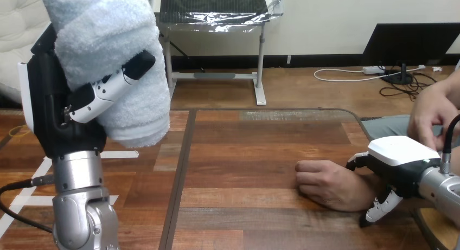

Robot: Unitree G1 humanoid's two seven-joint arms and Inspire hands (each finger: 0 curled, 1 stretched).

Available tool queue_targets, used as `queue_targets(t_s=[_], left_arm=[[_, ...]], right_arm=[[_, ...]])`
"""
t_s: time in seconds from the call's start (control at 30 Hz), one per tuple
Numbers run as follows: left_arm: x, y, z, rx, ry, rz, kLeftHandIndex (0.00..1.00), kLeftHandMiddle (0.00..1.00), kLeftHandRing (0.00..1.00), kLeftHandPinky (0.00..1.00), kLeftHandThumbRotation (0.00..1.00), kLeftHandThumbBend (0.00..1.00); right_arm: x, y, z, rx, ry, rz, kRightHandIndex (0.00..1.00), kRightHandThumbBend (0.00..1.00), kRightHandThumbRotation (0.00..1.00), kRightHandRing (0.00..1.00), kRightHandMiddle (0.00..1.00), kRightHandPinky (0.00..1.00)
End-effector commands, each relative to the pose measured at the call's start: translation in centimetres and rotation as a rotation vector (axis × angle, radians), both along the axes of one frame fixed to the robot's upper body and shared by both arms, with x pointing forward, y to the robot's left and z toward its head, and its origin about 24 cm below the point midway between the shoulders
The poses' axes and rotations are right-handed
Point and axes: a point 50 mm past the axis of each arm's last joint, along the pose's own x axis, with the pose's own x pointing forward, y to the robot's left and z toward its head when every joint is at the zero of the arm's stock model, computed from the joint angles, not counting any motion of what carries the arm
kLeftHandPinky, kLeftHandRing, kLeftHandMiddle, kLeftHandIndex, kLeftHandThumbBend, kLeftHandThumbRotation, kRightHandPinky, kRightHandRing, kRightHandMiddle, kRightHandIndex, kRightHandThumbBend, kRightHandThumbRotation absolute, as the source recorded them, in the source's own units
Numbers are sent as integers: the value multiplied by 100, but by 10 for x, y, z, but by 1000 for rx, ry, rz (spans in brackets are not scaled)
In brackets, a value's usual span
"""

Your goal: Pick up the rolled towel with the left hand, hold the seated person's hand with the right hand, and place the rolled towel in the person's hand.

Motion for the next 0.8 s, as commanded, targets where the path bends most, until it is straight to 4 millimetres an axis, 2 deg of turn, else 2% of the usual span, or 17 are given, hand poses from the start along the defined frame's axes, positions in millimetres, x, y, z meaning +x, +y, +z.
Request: queue_targets(t_s=[0.0, 0.77], left_arm=[[0, -4, 24, 14, -112, -22, 39, 34, 27, 21, 0, 52], [1, -4, 24, 18, -109, -14, 39, 34, 27, 21, 0, 52]], right_arm=[[8, -5, 16, -14, -55, -18, 83, 92, 28, 85, 86, 78], [8, -8, 17, -11, -38, -42, 82, 94, 25, 82, 84, 67]])
